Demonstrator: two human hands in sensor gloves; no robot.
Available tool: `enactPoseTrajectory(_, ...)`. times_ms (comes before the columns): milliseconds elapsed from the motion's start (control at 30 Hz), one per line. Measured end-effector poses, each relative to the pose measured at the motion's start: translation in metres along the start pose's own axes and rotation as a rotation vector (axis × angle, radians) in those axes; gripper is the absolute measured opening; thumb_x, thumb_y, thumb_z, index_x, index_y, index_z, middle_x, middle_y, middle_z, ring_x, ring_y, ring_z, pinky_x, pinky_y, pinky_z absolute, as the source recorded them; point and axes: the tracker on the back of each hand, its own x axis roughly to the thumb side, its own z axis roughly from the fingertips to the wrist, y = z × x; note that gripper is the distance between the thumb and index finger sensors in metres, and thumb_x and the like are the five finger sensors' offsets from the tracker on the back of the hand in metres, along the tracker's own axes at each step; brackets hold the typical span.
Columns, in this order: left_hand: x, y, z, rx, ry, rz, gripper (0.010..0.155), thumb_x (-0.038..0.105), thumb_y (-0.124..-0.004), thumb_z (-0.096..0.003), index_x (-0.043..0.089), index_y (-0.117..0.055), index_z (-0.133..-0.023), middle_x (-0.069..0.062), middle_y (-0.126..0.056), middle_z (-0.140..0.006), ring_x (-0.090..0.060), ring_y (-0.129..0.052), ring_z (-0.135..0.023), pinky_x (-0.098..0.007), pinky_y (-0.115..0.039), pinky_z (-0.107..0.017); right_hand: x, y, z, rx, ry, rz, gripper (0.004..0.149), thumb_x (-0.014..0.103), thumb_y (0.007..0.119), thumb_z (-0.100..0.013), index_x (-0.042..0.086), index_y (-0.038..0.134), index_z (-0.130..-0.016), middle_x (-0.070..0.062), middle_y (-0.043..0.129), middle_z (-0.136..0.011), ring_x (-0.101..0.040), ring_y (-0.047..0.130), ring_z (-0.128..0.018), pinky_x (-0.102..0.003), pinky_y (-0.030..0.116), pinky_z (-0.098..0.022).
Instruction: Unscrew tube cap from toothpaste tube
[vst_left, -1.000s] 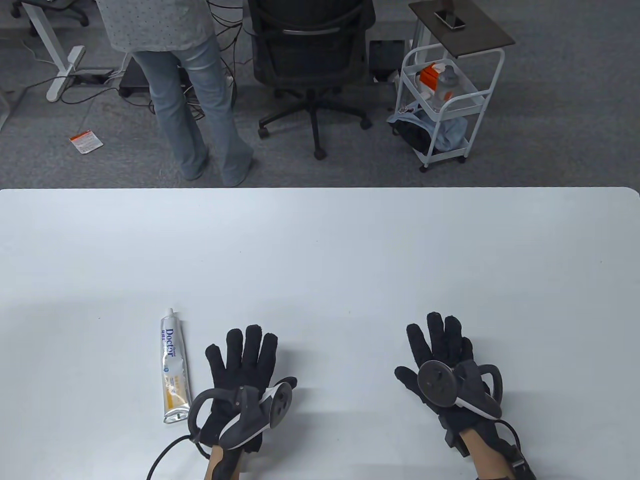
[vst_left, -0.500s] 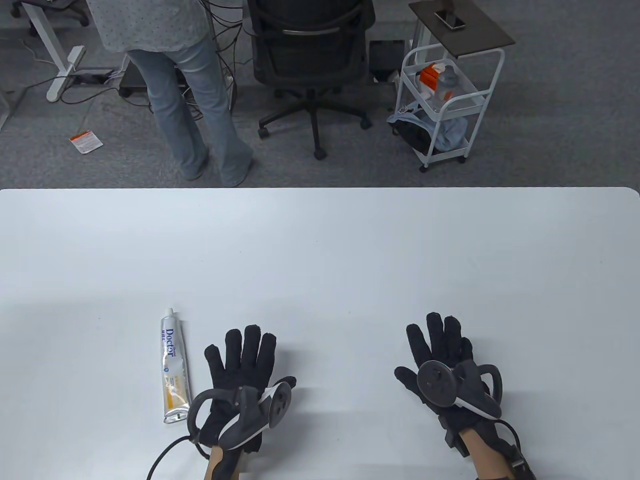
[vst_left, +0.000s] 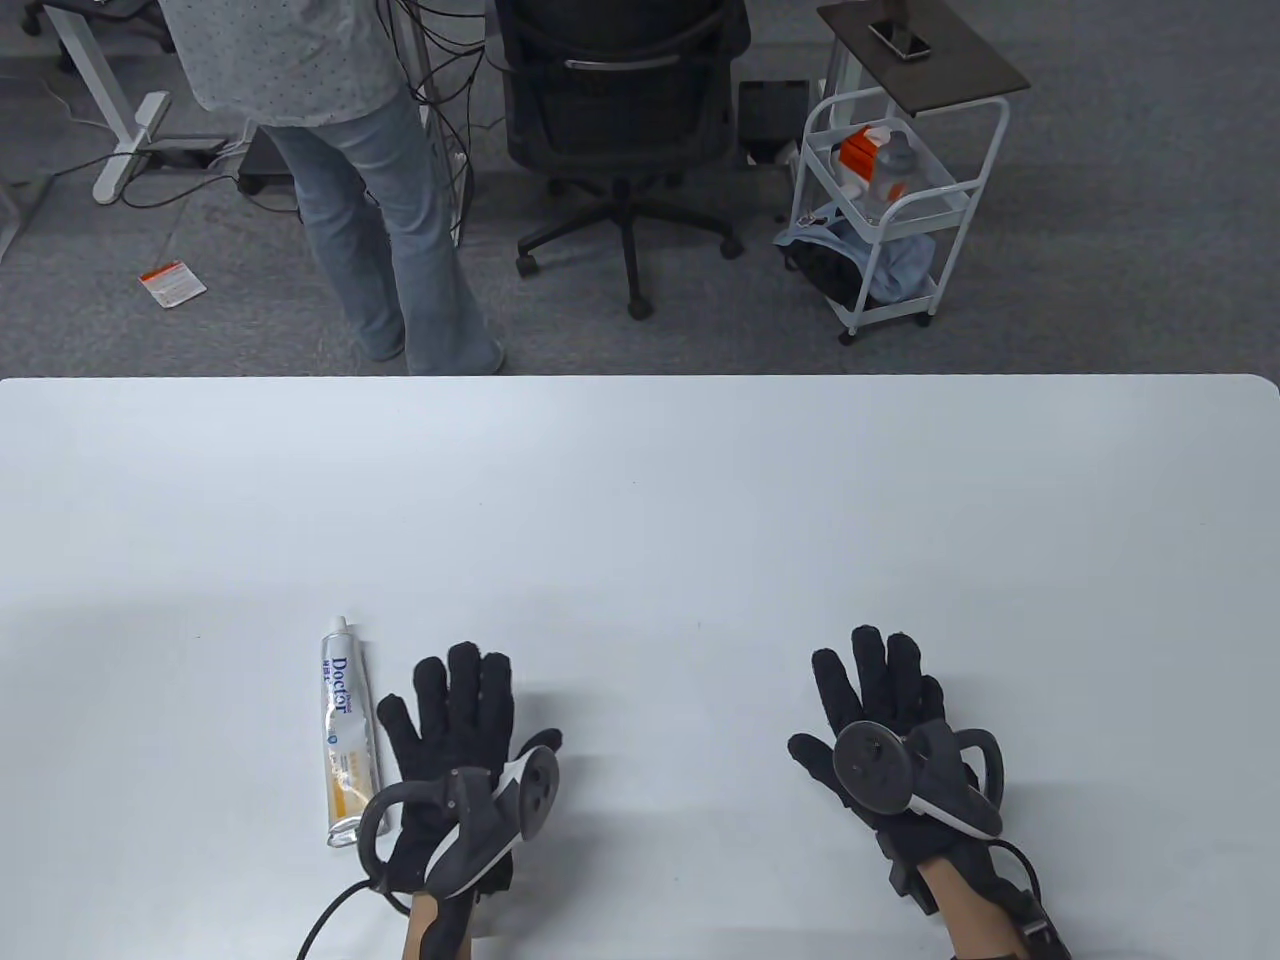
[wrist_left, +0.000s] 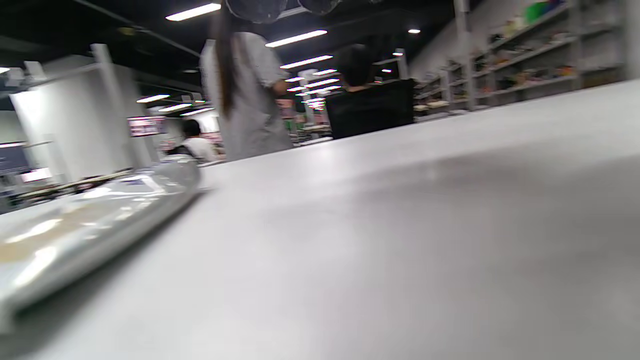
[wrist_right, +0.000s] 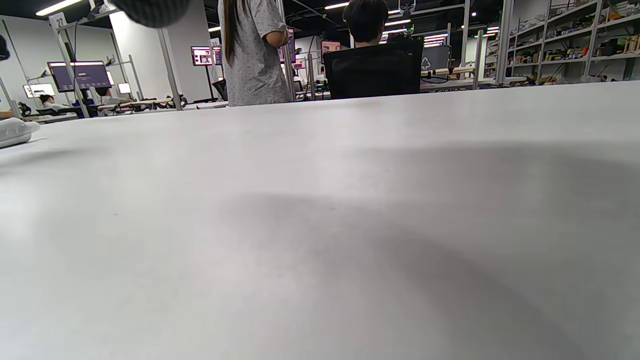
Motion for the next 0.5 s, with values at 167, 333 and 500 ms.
enactPoseTrajectory(167,-0.066,-0.020,-0.017,-0.167,0.394,0.246,0.084,0.059,-0.051,-0.0601,0.007,-0.027,-0.122,-0.025,-0.036,-0.127,-0.050,-0.051,-0.114,-0.066,-0.050,-0.079,0.001,0.001,0.000,0.001,-0.005,0.001,0.080,0.053,0.054,-0.058,0.015,0.008,-0.111,-0.023,-0.014,-0.110,-0.053,-0.014,-0.096,-0.076,0.017,-0.070)
enactPoseTrajectory(333,-0.095,-0.046,-0.028,-0.379,0.550,0.346,0.081,0.054,-0.052,-0.0625,0.003,-0.029,-0.120,-0.030,-0.034,-0.125,-0.054,-0.047,-0.112,-0.067,-0.049,-0.078,0.001,0.000,0.000,0.003,-0.005,0.000,0.080,0.052,0.054,-0.058,0.015,0.008,-0.112,-0.023,-0.013,-0.110,-0.053,-0.014,-0.096,-0.076,0.017,-0.070)
enactPoseTrajectory(500,-0.103,-0.059,-0.036,-0.442,0.579,0.349,0.073,0.045,-0.049,-0.0658,0.003,-0.026,-0.121,-0.032,-0.027,-0.125,-0.058,-0.037,-0.112,-0.070,-0.041,-0.076,0.002,0.001,0.000,0.004,-0.015,-0.007,0.080,0.052,0.053,-0.058,0.014,0.008,-0.112,-0.024,-0.013,-0.110,-0.053,-0.013,-0.096,-0.075,0.017,-0.070)
